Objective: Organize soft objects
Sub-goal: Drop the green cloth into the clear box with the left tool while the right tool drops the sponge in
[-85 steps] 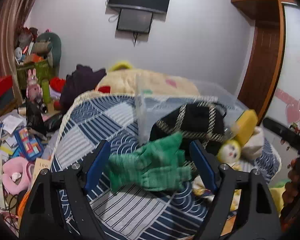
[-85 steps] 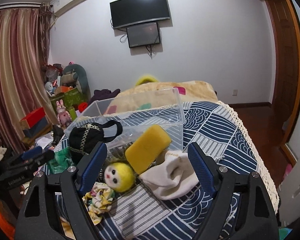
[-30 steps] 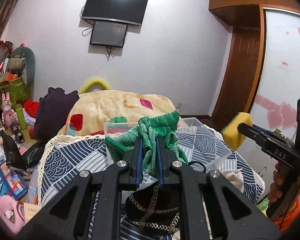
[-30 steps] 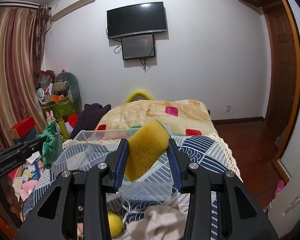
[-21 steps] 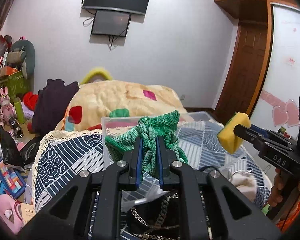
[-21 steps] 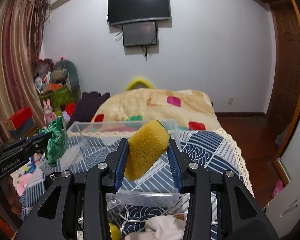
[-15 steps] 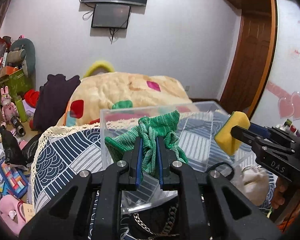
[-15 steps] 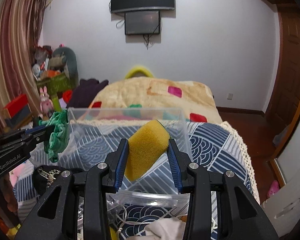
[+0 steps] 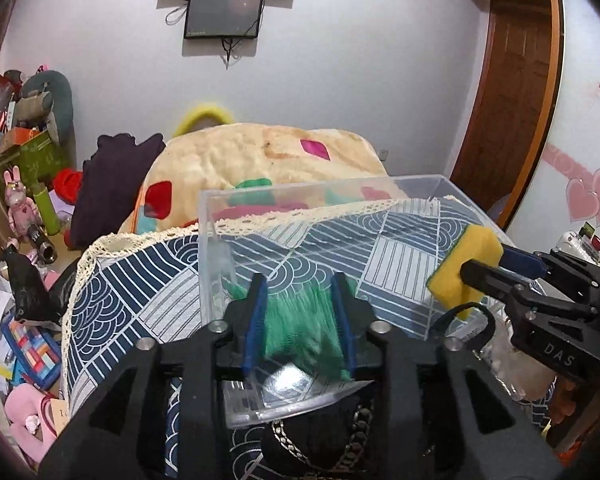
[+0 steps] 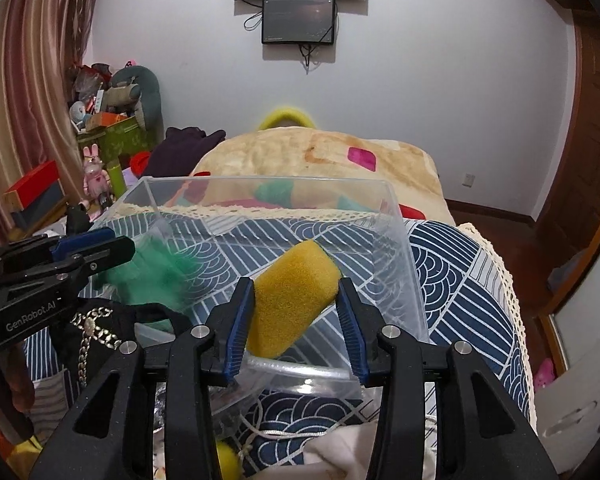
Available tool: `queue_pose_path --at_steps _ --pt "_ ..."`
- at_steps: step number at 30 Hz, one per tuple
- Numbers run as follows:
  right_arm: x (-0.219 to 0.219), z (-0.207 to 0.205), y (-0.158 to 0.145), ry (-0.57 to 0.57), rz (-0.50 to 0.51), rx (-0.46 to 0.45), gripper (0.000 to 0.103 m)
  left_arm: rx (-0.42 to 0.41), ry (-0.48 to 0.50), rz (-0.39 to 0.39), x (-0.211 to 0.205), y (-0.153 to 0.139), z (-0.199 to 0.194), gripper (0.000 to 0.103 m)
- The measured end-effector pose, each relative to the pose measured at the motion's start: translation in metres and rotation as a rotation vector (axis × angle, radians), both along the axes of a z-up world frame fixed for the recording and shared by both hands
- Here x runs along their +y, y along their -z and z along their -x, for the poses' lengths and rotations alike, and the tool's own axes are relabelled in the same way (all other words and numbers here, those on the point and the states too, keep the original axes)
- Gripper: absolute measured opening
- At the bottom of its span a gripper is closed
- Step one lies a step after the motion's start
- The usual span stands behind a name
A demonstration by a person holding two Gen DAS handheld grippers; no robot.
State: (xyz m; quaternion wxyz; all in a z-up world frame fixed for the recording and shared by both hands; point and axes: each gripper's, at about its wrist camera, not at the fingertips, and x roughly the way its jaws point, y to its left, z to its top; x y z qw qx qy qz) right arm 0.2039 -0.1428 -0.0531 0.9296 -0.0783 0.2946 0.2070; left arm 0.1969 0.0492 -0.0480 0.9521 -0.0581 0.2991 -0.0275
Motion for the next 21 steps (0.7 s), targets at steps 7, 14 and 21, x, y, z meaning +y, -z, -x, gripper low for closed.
queue_pose_path --at_steps 7,14,21 --pt "-0.002 0.008 -0.011 -0.006 -0.028 -0.031 0.055 -0.073 0.009 -0.014 -0.005 -0.020 0.018 0.060" --pt "-0.012 0.025 -0.033 -0.006 -0.070 -0.108 0.067 -0.165 -0.012 -0.038 -0.010 -0.040 0.045 0.099" --pt "-0.026 0.049 -0.046 -0.006 -0.107 -0.179 0.074 -0.207 -0.019 -0.045 -0.016 -0.042 0.073 0.102"
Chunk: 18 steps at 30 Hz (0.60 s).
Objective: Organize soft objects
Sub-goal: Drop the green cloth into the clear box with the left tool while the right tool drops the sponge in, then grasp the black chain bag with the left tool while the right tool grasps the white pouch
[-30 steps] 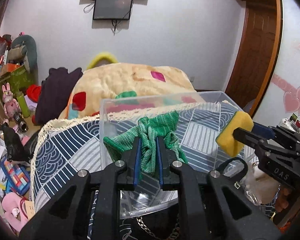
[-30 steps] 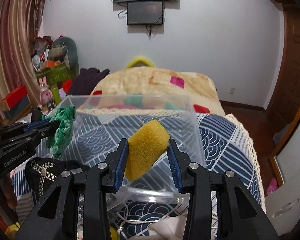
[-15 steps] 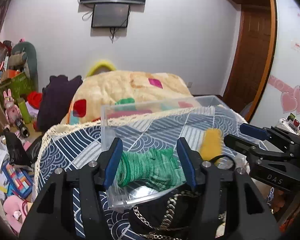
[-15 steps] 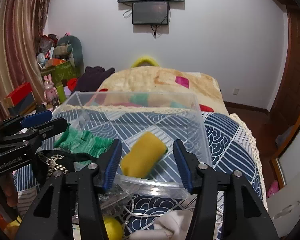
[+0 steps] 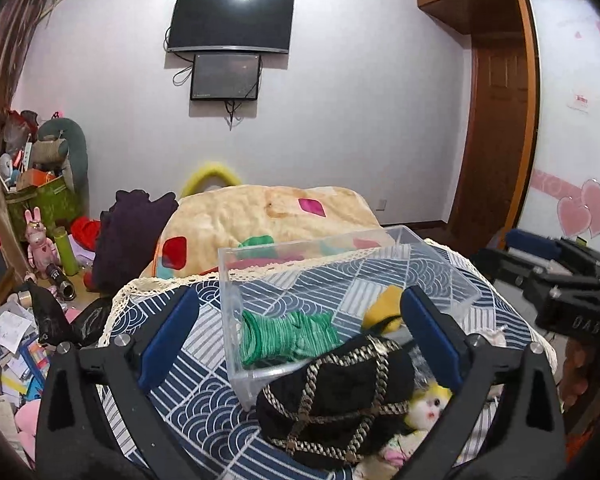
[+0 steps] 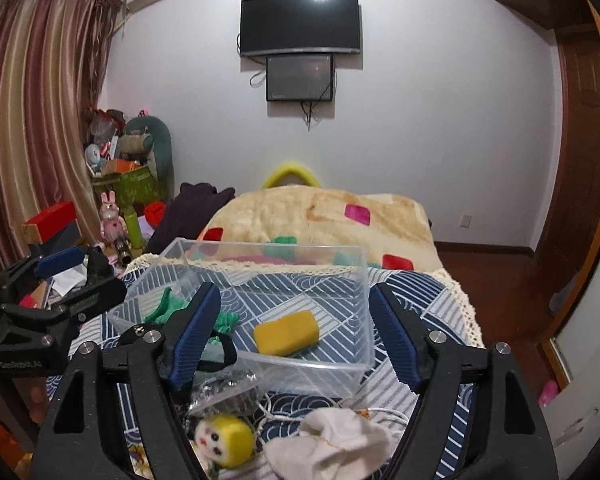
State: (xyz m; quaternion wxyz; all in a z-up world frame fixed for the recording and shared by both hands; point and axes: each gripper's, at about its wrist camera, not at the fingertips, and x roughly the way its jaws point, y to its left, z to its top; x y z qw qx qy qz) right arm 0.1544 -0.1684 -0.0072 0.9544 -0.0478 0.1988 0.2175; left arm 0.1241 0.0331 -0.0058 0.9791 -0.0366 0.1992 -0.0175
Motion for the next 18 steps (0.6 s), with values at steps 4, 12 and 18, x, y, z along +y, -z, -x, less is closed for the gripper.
queue_pose_path --at_steps 4,12,18 --pt "-0.009 0.010 0.004 0.009 -0.001 -0.008 0.078 0.014 0.022 -0.018 -0.008 0.008 0.010 0.103" --pt "-0.018 0.015 0.036 0.046 0.019 0.062 0.079 0.114 0.041 0.000 -0.022 0.047 0.010 0.103" --pt "-0.027 0.010 0.068 0.043 0.008 0.163 0.079 0.174 0.022 0.065 -0.023 0.068 0.001 0.103"
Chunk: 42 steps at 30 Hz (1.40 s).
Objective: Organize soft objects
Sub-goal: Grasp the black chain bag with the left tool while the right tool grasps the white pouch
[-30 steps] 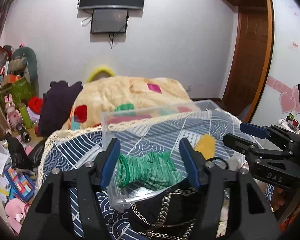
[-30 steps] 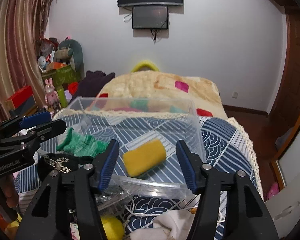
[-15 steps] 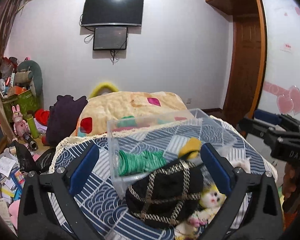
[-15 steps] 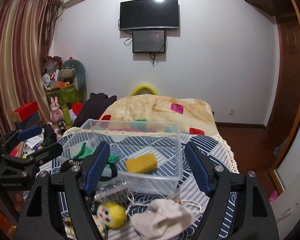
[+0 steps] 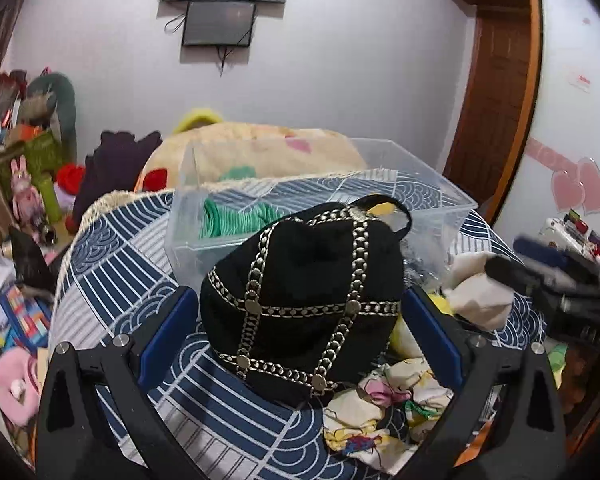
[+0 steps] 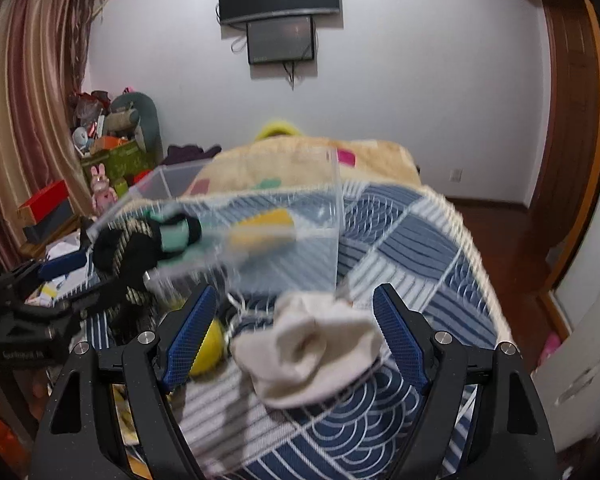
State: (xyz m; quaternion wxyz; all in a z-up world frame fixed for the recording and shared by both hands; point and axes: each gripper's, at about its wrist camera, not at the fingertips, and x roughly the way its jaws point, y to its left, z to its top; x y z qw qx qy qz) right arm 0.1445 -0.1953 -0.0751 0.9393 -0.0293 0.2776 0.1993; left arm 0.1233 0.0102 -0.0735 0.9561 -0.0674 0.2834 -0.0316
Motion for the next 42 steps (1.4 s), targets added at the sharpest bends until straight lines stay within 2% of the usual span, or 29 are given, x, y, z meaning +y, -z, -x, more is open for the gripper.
queue_pose_path --at_steps 4,11,13,15,17,19,22,25,31,42 --pt "-0.001 -0.001 0.011 0.000 0.000 0.041 0.079 0.005 -0.027 0.059 0.004 0.000 -0.008 0.103" --pt "-0.006 0.002 0.018 0.010 0.004 0.058 0.079 0.045 -0.069 0.053 0.015 0.015 -0.010 0.103" --pt "-0.008 0.002 0.019 0.011 0.005 0.059 0.076 0.052 -0.079 0.067 0.022 0.019 -0.008 0.102" --pt "-0.007 0.002 0.020 0.009 0.016 0.063 0.067 0.059 -0.080 0.083 0.027 0.022 -0.005 0.092" --pt "-0.006 0.003 0.023 -0.002 0.022 0.073 0.057 0.076 -0.060 0.095 0.030 0.025 -0.004 0.071" --pt "-0.006 0.003 0.027 -0.005 0.021 0.087 0.041 0.090 -0.048 0.100 0.032 0.028 -0.003 0.061" --pt "-0.006 0.005 0.028 -0.012 0.005 0.098 0.028 0.084 -0.046 0.076 0.032 0.029 0.002 0.045" --pt "-0.005 0.008 0.025 -0.015 0.002 0.086 0.025 0.072 -0.031 0.065 0.032 0.026 0.011 0.034" --pt "-0.011 0.014 0.012 -0.009 -0.021 0.049 0.024 0.038 -0.018 0.049 0.034 0.013 0.027 0.030" --pt "-0.012 0.023 -0.023 -0.025 -0.050 -0.052 0.024 -0.085 -0.019 0.029 0.041 -0.033 0.039 0.030"
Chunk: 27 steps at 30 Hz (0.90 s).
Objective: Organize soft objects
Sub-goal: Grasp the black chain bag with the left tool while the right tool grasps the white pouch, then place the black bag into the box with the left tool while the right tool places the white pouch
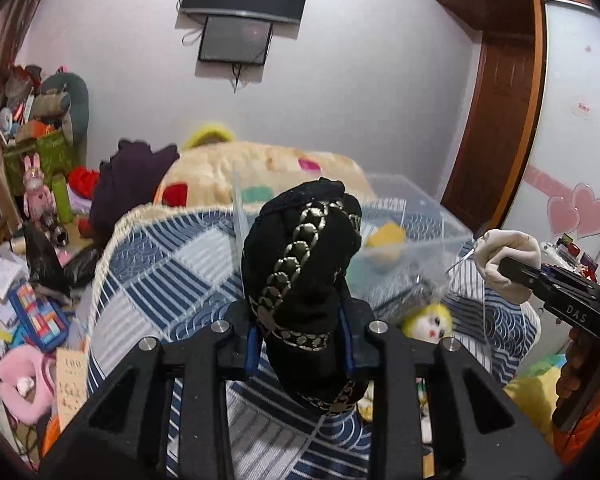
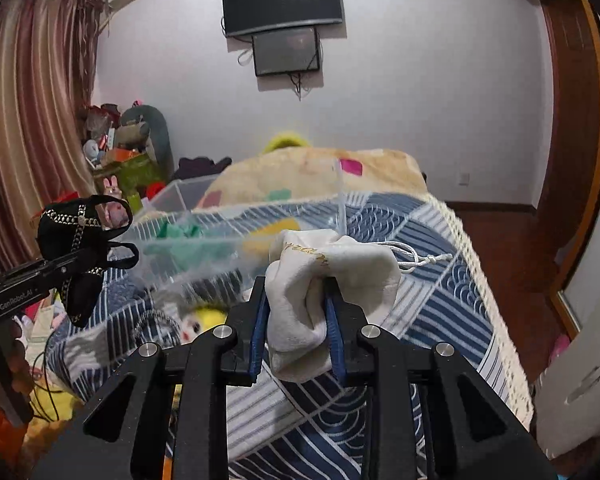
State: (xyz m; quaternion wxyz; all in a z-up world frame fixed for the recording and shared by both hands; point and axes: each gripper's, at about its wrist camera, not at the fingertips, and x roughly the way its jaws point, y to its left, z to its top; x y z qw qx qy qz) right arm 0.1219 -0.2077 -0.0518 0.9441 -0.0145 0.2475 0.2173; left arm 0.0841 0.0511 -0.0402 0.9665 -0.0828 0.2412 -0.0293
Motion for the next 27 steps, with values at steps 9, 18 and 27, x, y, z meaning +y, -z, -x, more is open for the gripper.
queue_pose_path --at_steps 9,18,27 --pt "0.013 -0.003 -0.034 -0.021 -0.020 -0.116 0.024 -0.082 -0.013 -0.011 0.001 -0.034 -0.013 0.031" --pt "0.040 -0.028 -0.051 -0.050 -0.038 -0.161 0.024 -0.086 -0.021 -0.040 -0.002 -0.037 -0.038 0.031" --pt "0.071 -0.056 -0.026 -0.109 0.005 -0.066 0.024 -0.016 -0.003 -0.028 -0.005 -0.019 -0.073 0.031"
